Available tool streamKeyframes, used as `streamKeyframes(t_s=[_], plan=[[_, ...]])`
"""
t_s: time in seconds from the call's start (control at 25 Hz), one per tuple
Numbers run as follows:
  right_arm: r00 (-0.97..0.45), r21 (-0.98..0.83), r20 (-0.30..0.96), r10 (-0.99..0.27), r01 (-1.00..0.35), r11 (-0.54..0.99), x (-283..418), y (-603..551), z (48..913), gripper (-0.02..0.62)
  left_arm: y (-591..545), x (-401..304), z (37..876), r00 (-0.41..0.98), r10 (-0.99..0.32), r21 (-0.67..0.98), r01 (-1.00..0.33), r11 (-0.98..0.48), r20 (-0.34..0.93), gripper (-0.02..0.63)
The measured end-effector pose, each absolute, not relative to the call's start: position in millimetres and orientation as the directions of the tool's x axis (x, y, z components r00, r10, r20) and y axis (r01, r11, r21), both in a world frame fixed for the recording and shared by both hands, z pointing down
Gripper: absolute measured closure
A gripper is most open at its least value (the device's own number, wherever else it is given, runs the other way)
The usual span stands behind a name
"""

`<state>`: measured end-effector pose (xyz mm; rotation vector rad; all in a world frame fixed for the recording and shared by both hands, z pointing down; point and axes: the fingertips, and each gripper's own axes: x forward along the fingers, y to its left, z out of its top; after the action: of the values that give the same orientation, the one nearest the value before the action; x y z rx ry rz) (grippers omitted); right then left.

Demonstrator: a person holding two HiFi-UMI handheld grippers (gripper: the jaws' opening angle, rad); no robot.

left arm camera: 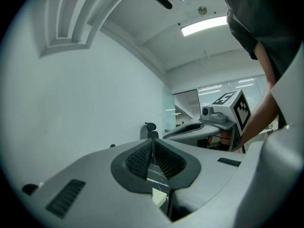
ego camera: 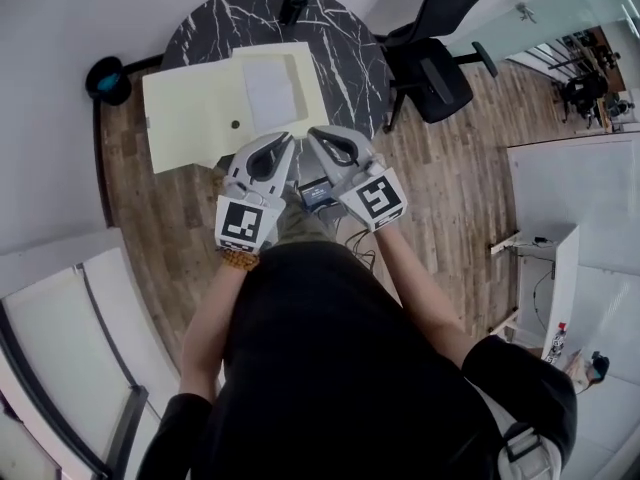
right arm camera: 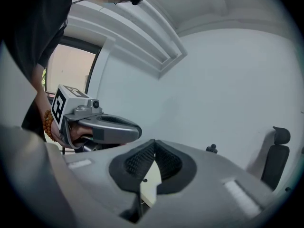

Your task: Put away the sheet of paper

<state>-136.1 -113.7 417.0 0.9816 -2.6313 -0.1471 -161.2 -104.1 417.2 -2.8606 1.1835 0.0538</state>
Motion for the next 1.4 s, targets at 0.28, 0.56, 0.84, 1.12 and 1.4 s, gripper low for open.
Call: streamKeyframes(t_s=[0.28,0.56,0.84,1.12,1.4], plan=[[-0.722,0.212,0.220,-0.656,-0.621,0.755,-138,-108,413,0.597,-101,-169,418,0.694,-0.719,-0.054,-0.720,-0.692,-0.032,0.578],[-0.716,0.186,0.209,-0.666,-0.640,0.746,-140,-112,416,0.597,-104,-177,424,0.683,-0.730,-0.051,-0.730,-0.682,-0.009,0.580],[-0.720,0.184,0.215,-0.660,-0.634,0.751,-139,-116,417,0.597,-108,-175,431,0.695,-0.719,-0.040,-0.718,-0.695,0.005,0.580],[-0.734,0.187,0.204,-0.648,-0.620,0.762,-141,-121,415,0.597,-115,-172,435,0.694,-0.720,-0.031,-0.719,-0.694,0.020,0.580],[-0.738,0.185,0.194,-0.646,-0.619,0.763,-138,-126,415,0.598,-118,-170,437,0.692,-0.721,-0.008,-0.721,-0.693,0.026,0.580]])
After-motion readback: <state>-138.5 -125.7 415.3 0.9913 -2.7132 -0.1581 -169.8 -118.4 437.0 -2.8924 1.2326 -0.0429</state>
